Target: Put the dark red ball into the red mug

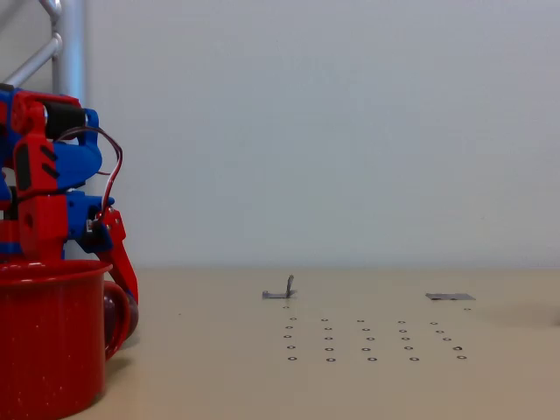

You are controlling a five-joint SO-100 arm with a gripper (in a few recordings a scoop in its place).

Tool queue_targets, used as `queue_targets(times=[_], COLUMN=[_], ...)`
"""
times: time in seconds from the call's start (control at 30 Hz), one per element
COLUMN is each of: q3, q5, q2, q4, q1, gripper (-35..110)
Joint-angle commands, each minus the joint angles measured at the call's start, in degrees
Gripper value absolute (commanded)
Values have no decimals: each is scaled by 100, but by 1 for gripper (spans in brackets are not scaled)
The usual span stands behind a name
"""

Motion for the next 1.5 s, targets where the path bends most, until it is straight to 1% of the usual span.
queue_targets(times=[0.0, 0.4, 0.6, 0.93, 1.13, 1.3, 1.47], q3=[-519, -686, -782, -1178, -1670, -1696, -1696], q5=[62, -44, 299, 606, 659, 492, 281], q2=[9, -88, -132, -571, -1204, -1538, -1688], q4=[-62, -62, -70, -562, -756, -1160, -1257], q1=[-18, 97, 149, 167, 281, 422, 563], gripper=[32, 28, 40, 40, 40, 39, 36])
